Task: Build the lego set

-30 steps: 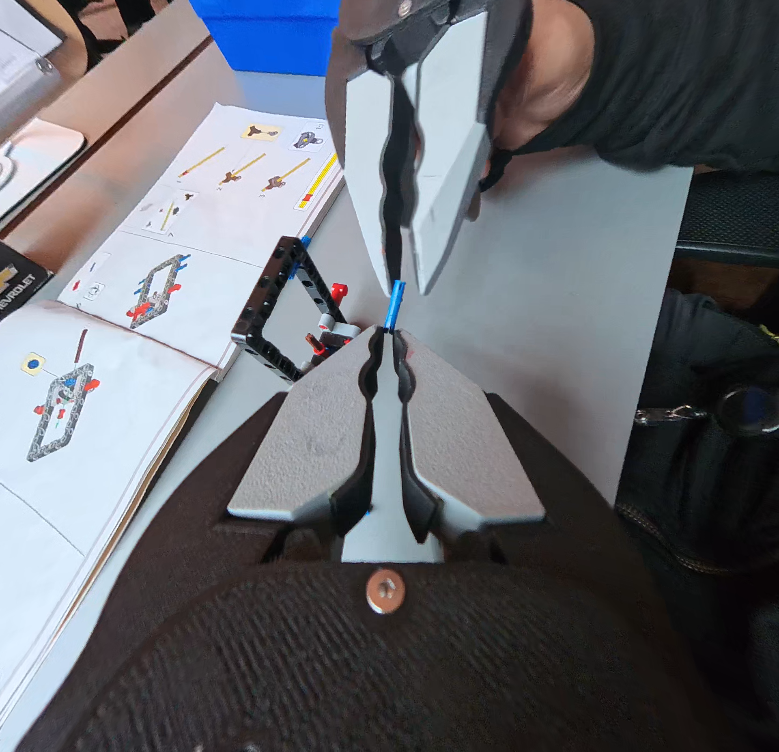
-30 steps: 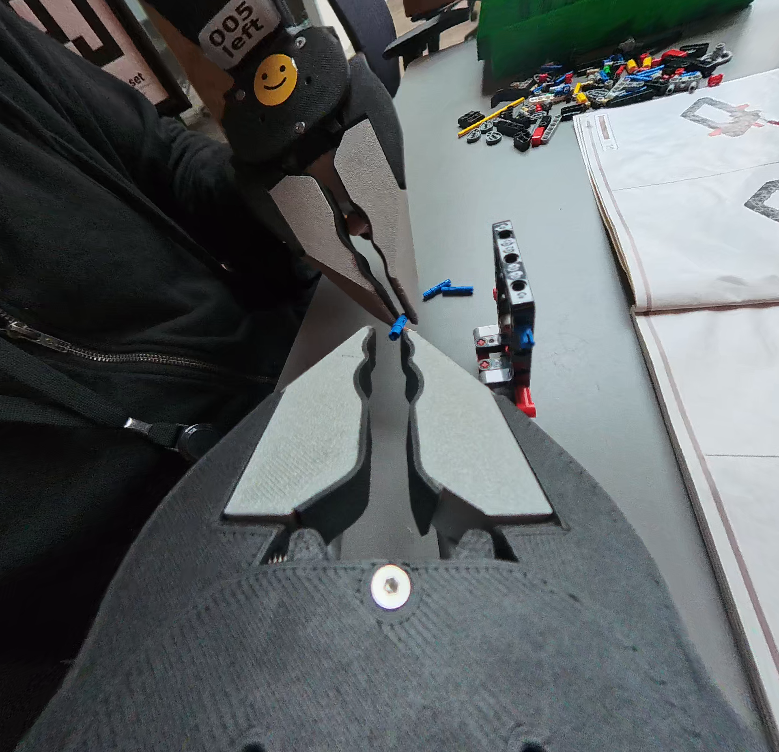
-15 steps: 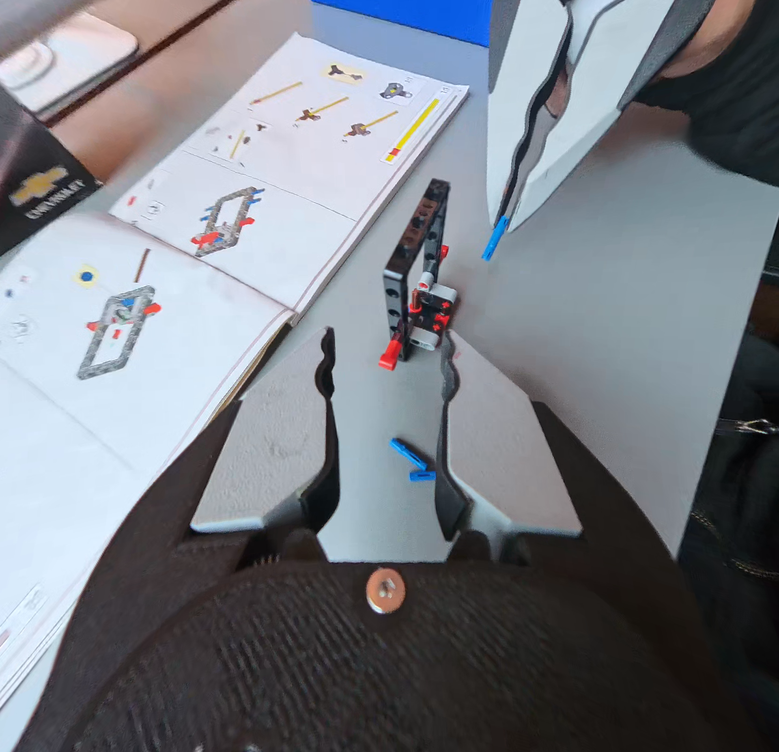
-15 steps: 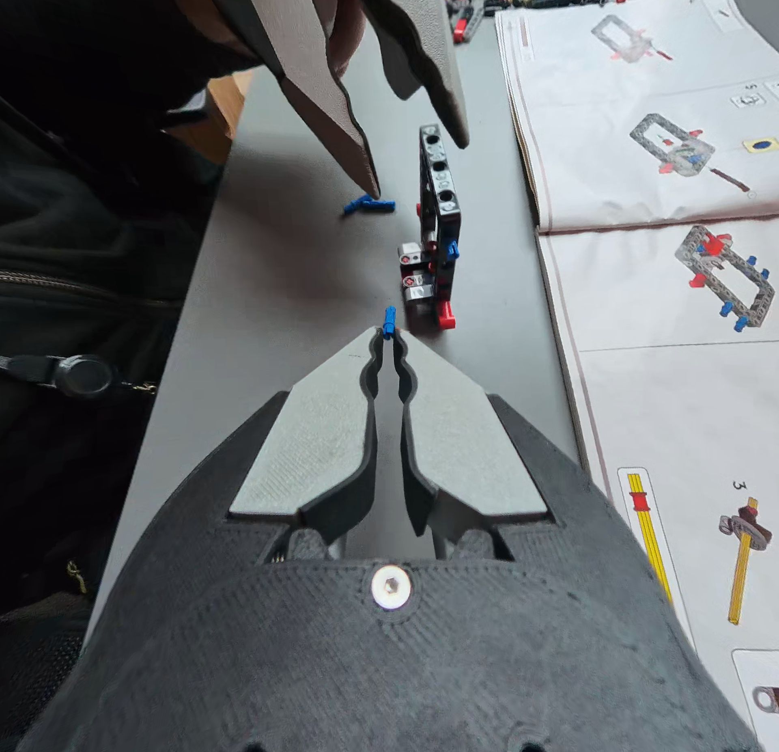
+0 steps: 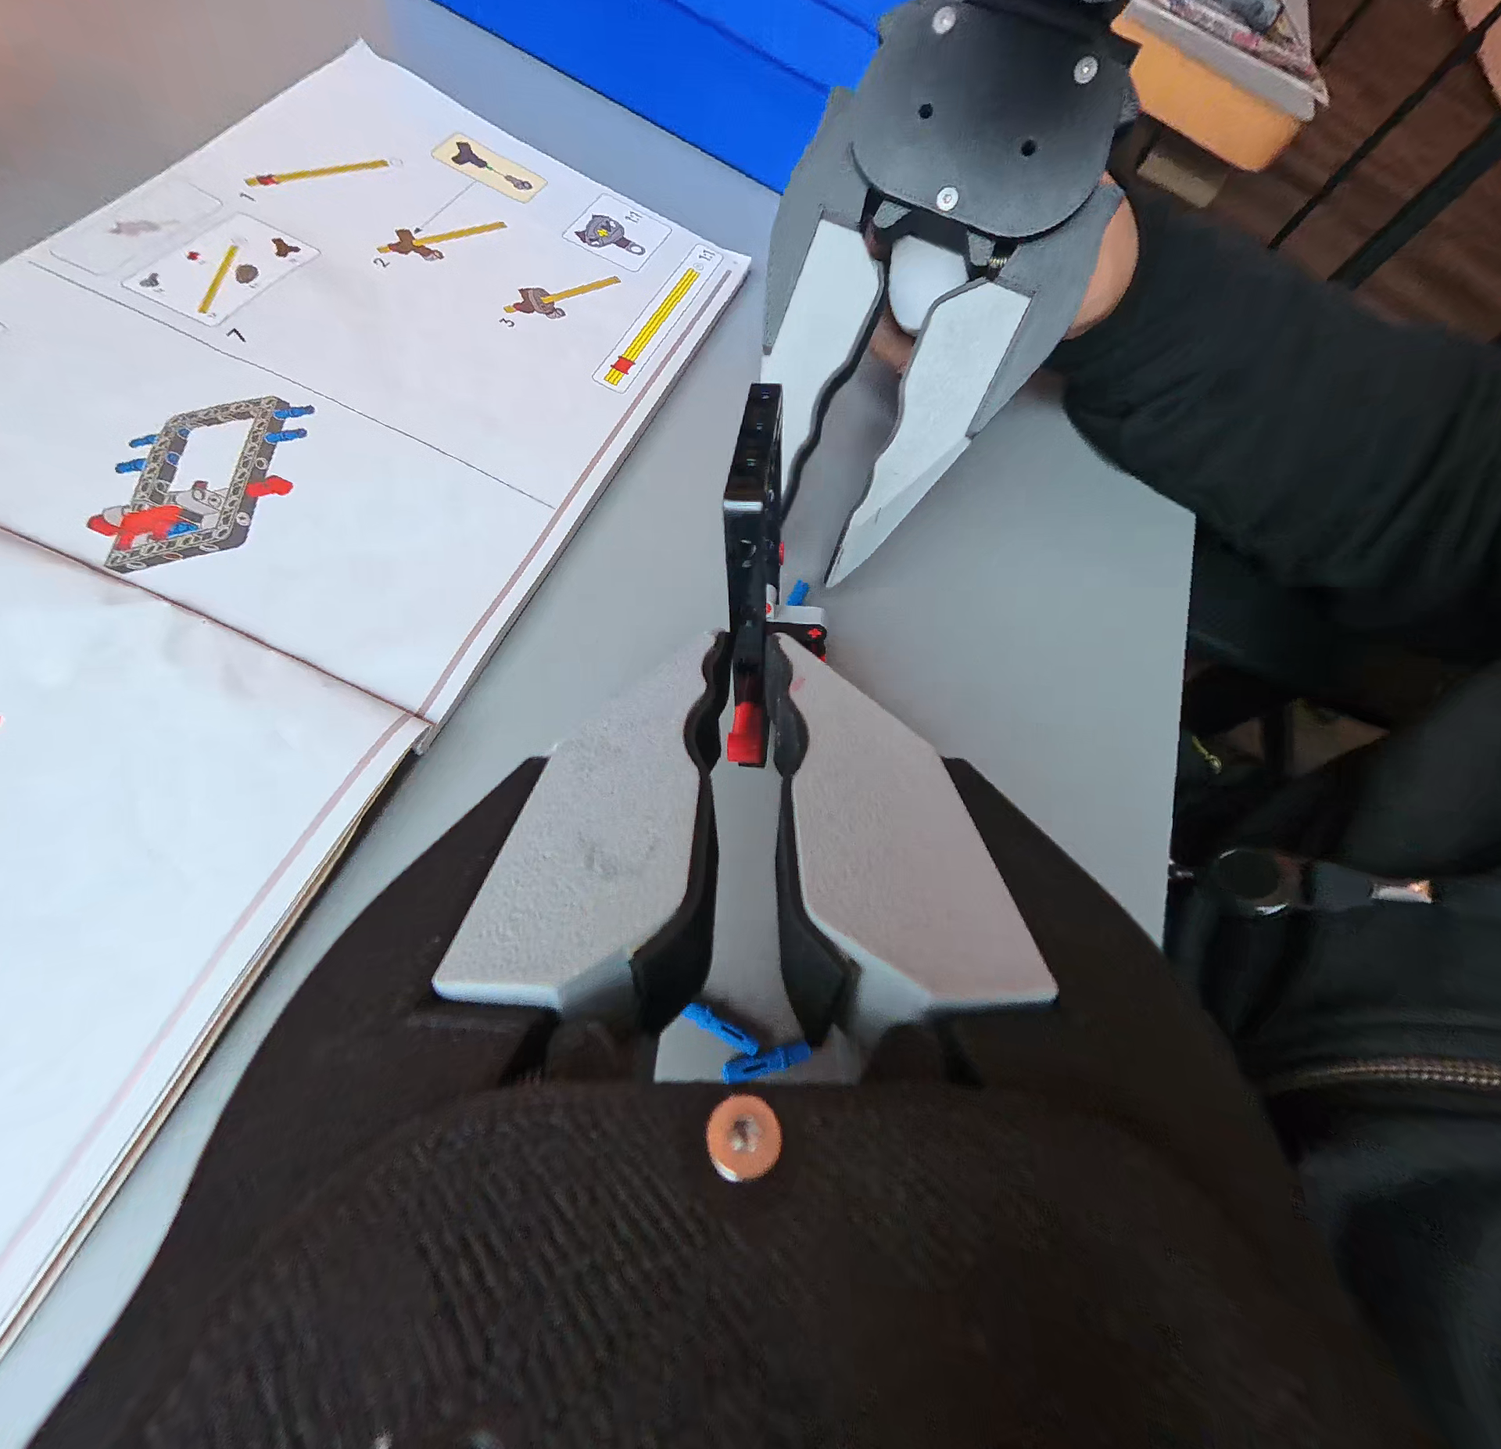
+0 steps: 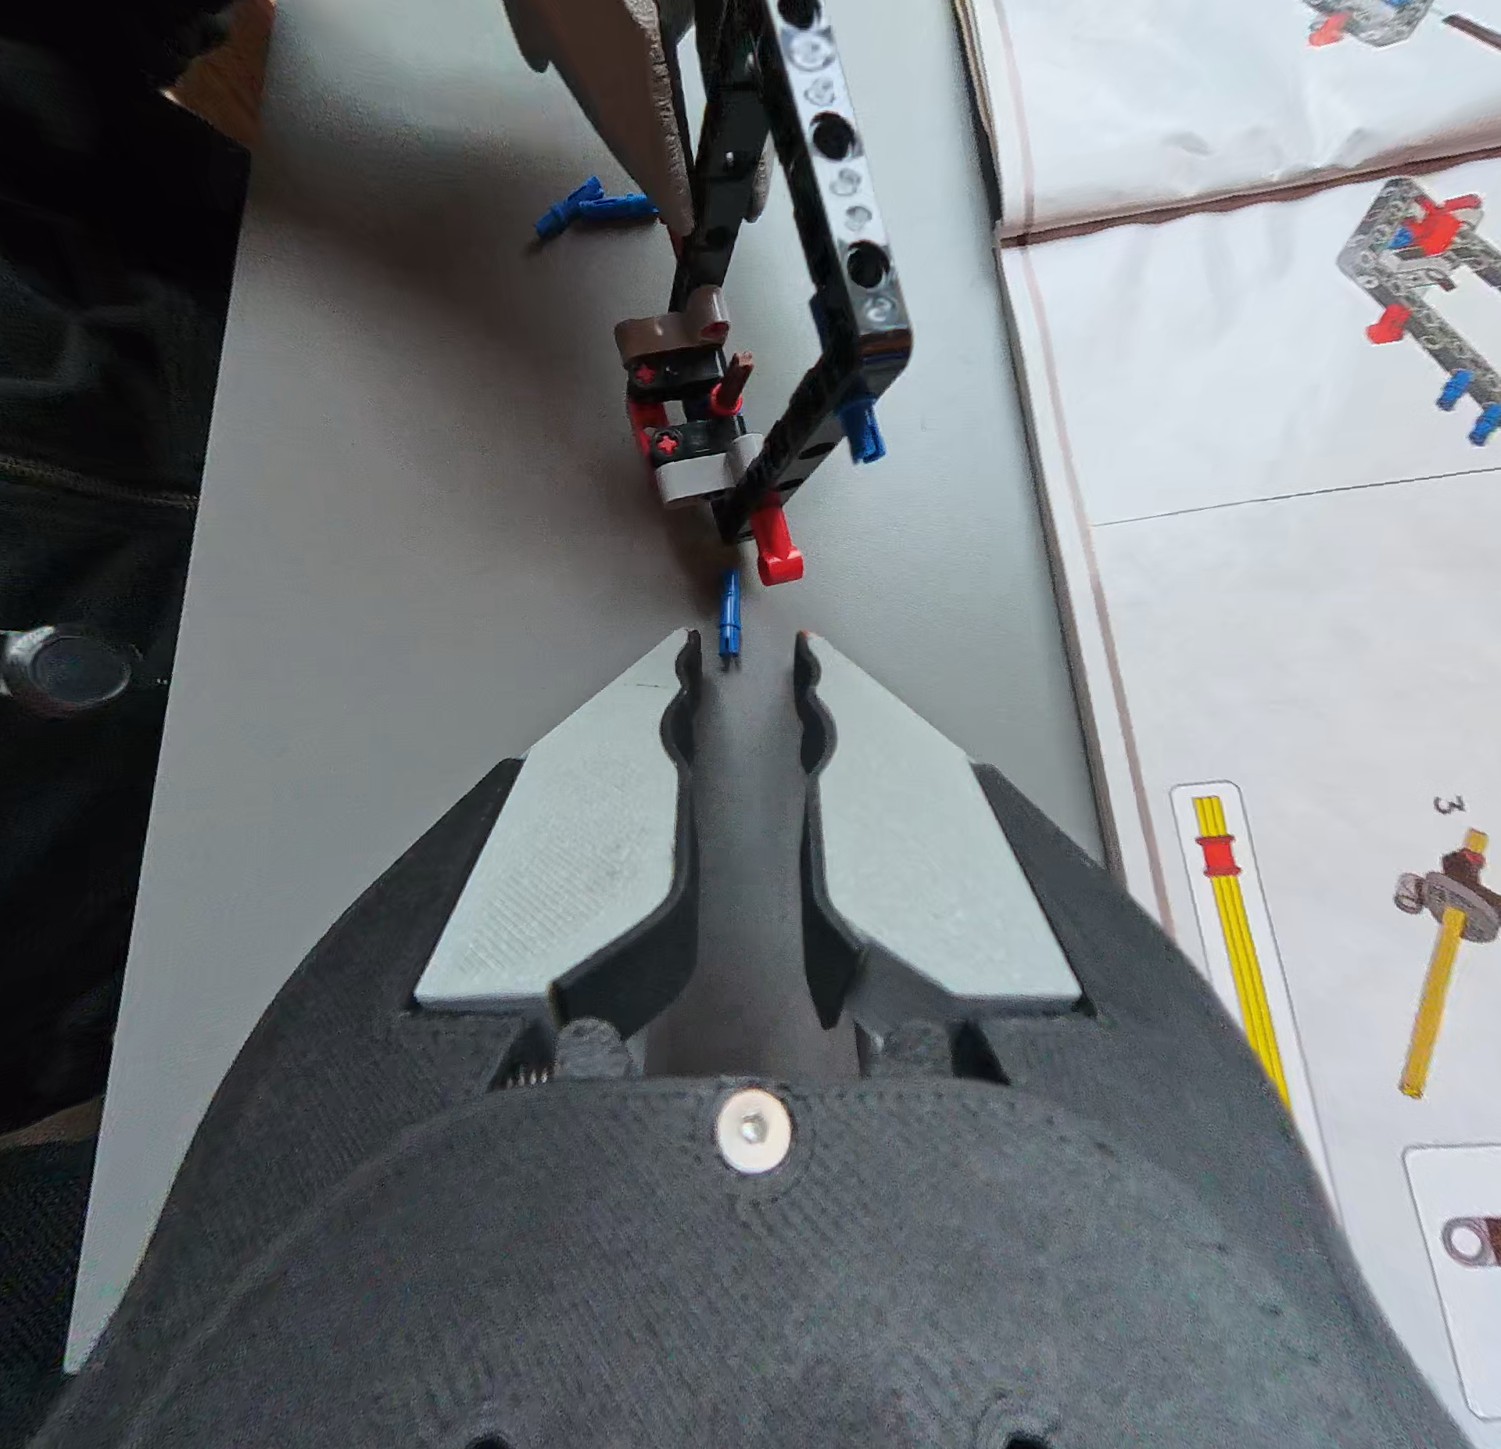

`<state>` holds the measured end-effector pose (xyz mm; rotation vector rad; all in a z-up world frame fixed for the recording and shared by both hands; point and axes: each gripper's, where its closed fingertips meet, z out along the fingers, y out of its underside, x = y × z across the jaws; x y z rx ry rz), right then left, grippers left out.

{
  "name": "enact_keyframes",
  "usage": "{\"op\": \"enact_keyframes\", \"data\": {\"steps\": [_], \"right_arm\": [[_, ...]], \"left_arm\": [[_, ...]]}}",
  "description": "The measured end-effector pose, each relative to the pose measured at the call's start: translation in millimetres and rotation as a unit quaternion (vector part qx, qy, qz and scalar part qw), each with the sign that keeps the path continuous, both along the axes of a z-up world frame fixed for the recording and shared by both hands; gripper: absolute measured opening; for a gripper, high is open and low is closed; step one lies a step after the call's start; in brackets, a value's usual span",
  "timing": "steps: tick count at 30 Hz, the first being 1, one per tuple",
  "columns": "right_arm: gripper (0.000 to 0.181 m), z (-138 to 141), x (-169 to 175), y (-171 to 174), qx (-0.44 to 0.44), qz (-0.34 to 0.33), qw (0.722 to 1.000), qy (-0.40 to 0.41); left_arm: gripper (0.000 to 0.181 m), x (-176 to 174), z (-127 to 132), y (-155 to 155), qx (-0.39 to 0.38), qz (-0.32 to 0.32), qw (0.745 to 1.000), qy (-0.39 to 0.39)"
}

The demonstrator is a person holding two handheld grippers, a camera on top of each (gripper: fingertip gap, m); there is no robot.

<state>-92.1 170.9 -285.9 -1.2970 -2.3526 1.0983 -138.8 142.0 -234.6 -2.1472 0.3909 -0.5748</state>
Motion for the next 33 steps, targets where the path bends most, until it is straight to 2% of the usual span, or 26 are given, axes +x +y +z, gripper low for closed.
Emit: {"op": "enact_keyframes", "data": {"steps": [6, 9, 12, 14, 27, 33], "right_arm": [[0.021, 26.3, -8.8, 8.6, -0.046, -0.024, 0.997, 0.061], [0.022, 47.0, -16.5, 8.7, -0.097, -0.035, 0.989, 0.108], [0.013, 62.6, -17.8, 6.9, -0.155, -0.031, 0.978, 0.134], [0.006, 61.1, -17.5, 8.8, -0.159, -0.031, 0.978, 0.13], [0.007, 63.7, -15.1, 5.7, -0.237, -0.018, 0.966, 0.097], [0.006, 68.6, -17.3, -3.1, -0.245, -0.017, 0.964, 0.104]], "left_arm": [[0.006, 3.4, 1.1, 1.7, -0.008, 0.011, 1.0, -0.002], [0.006, 7.2, 4.6, 1.3, -0.011, 0.008, 1.0, -0.023], [0.006, 10.0, 6.3, 1.7, -0.012, 0.005, 0.999, -0.034], [0.006, 12.0, 6.2, 1.6, -0.012, 0.004, 0.999, -0.033], [0.006, 17.3, 15.9, -2.2, -0.004, -0.006, 0.998, -0.055], [0.016, 22.8, 16.2, -6.5, 0.017, -0.036, 0.997, -0.058]]}}
